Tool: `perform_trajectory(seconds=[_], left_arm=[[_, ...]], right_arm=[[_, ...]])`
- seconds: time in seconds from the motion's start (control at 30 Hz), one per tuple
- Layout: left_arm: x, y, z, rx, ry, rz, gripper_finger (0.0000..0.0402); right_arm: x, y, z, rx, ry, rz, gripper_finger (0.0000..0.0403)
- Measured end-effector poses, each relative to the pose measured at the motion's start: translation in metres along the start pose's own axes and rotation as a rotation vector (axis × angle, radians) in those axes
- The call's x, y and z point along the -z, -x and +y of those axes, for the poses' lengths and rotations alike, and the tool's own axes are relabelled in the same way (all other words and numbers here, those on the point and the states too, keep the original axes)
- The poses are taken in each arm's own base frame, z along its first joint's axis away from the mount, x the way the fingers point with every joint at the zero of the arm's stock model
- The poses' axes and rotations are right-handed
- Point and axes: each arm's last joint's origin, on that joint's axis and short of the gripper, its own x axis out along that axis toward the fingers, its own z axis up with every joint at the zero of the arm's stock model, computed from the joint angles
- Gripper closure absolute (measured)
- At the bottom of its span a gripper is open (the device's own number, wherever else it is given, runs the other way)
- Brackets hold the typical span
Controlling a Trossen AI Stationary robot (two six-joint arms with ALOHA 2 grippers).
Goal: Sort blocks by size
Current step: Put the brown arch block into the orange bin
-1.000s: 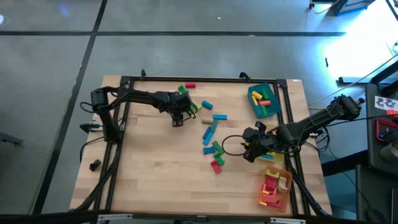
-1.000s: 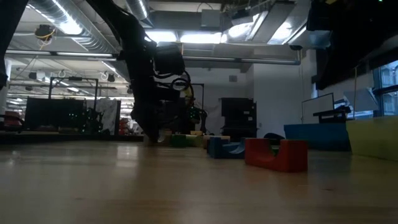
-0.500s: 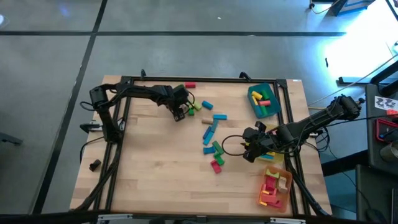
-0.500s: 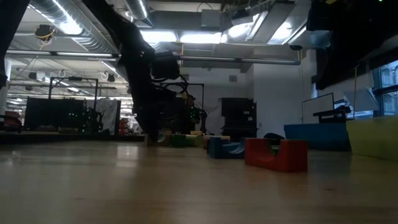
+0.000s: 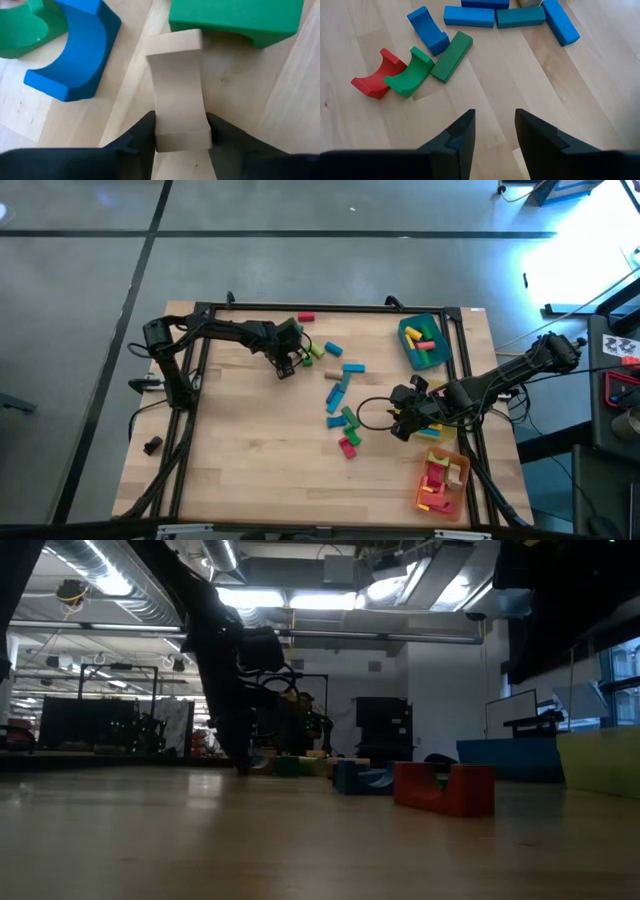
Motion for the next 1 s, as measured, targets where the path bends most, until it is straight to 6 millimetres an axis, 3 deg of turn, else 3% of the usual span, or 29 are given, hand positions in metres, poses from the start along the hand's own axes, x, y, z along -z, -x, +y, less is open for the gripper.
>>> perform_trajectory(seconds=[0.27, 0.57, 0.83, 1.0], left_arm=[[-0.013, 0.008, -0.007, 0.033, -0.002, -0.052, 0.0283], [-0.033, 0.052, -0.034, 0.328, 0.003, -0.229, 0.0283], [-0.045, 0.077, -0.09, 0.699, -0.064, -0.381, 0.0283], [-0.045, 0.091, -0.129, 0.797, -0.164, -0.461, 0.0282]], right_arm=[[-0.001, 0.0, 0.0, 0.022, 0.064, -0.027, 0.0262], [-0.011, -0.01, 0.015, -0.026, 0.32, -0.123, 0.0262], [-0.018, -0.013, 0.024, -0.047, 0.42, -0.203, 0.0262], [-0.027, -0.009, 0.031, -0.022, 0.541, -0.341, 0.0262]])
